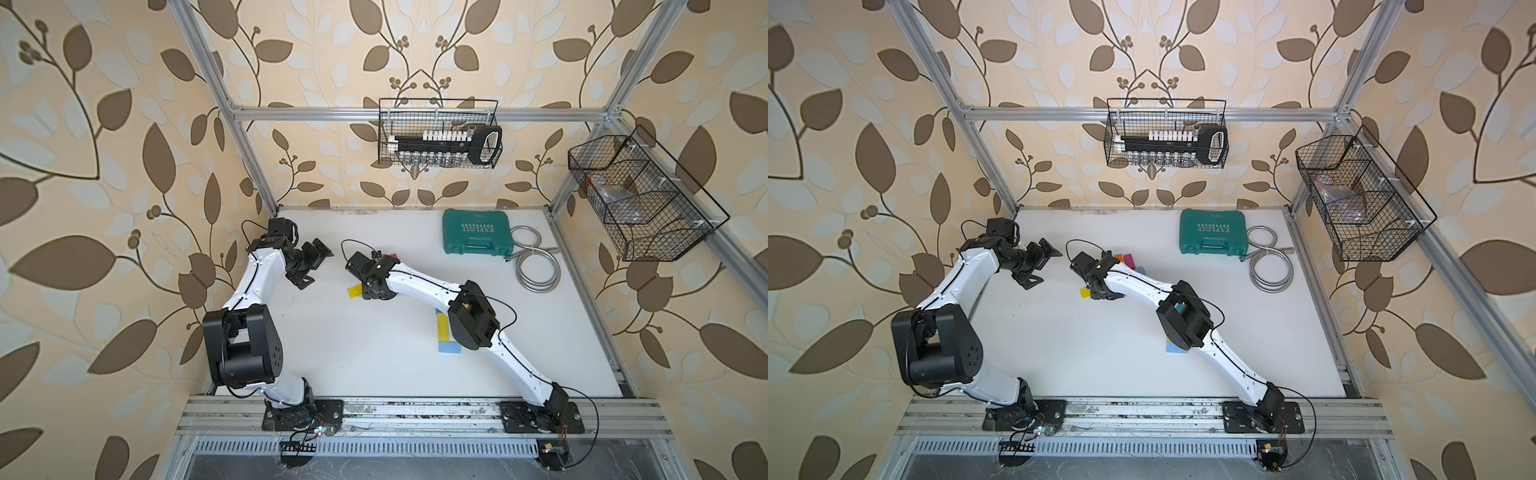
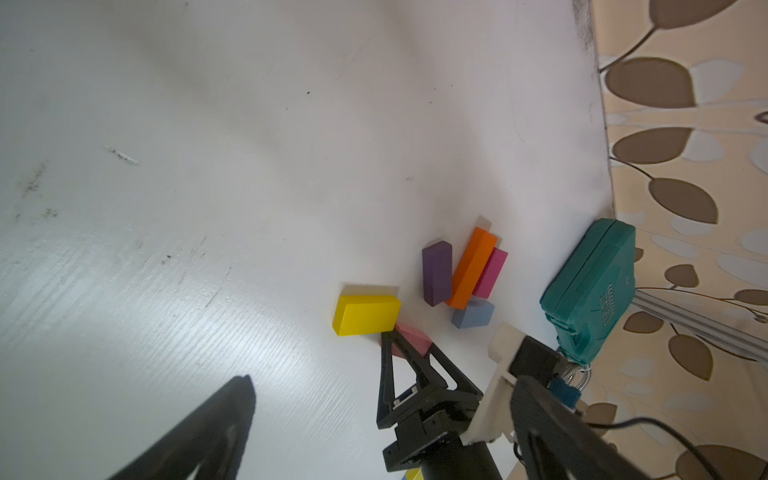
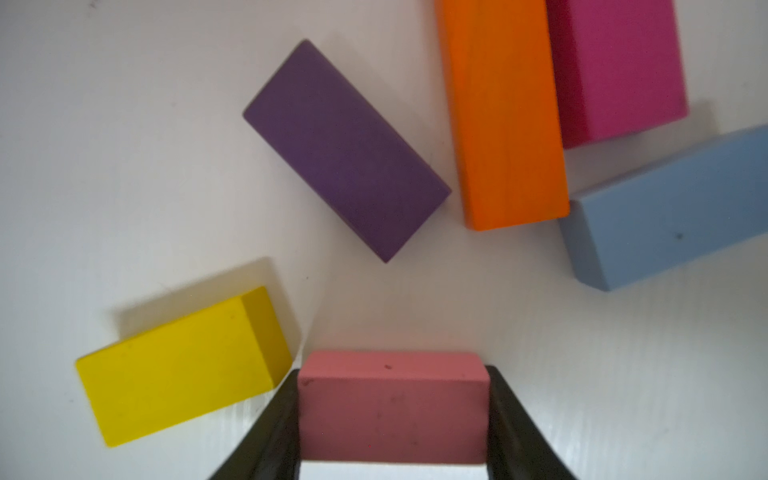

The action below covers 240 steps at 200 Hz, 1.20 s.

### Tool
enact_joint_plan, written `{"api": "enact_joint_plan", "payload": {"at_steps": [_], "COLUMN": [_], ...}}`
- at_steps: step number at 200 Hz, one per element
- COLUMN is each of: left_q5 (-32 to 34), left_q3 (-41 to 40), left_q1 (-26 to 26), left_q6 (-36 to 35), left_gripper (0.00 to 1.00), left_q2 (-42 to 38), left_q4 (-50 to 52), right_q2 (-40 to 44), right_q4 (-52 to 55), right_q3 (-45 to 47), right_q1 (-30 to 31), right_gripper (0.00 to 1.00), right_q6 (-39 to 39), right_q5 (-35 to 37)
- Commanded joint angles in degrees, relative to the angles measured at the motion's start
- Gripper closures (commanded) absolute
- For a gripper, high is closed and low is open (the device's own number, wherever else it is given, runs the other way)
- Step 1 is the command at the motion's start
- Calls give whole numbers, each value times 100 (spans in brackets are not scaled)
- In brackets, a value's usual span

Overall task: Assemble the letter c with building blocks
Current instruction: Pick up the building block from the center of the board, then assemble the building block at the center of the board.

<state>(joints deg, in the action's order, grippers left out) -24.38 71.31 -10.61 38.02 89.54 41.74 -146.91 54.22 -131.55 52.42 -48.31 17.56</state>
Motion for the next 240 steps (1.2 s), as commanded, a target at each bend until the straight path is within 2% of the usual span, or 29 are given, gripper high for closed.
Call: {"api": "enact_joint_plan", "payload": {"at_steps": [1, 40, 85, 152, 179, 209, 240], "left_q5": [-184, -286, -561, -528, -482, -389, -335], "left_q3": [-80, -166, -387, -648, -952, -979, -976], "left_q1": [-56, -59, 87, 1209, 1435, 1604, 1702], "left_q6": [22, -5, 63, 192, 464, 513, 518], "left_gripper": [1, 1, 1, 1, 1, 1, 1], "left_q2": [-100, -336, -825, -1897, -2309, -2440, -2416], "left_q4": [-43, 19, 61, 364, 326, 423, 436], "right_q2": [439, 1602, 3576, 6738, 7986, 8748, 8600], "right_q4": [-31, -237, -737, -892, -816, -857, -1132], "right_q3": [350, 1329, 3328, 6645, 7898, 8896, 9308], "right_q1": [-5, -4, -8, -470, -809, -1171, -1392], "right_gripper": [65, 67, 68, 69, 68, 67, 66], "right_q6": [123, 307, 331, 164, -1, -117, -13], "right_q5": [25, 113, 221, 10, -7, -260, -510]}}
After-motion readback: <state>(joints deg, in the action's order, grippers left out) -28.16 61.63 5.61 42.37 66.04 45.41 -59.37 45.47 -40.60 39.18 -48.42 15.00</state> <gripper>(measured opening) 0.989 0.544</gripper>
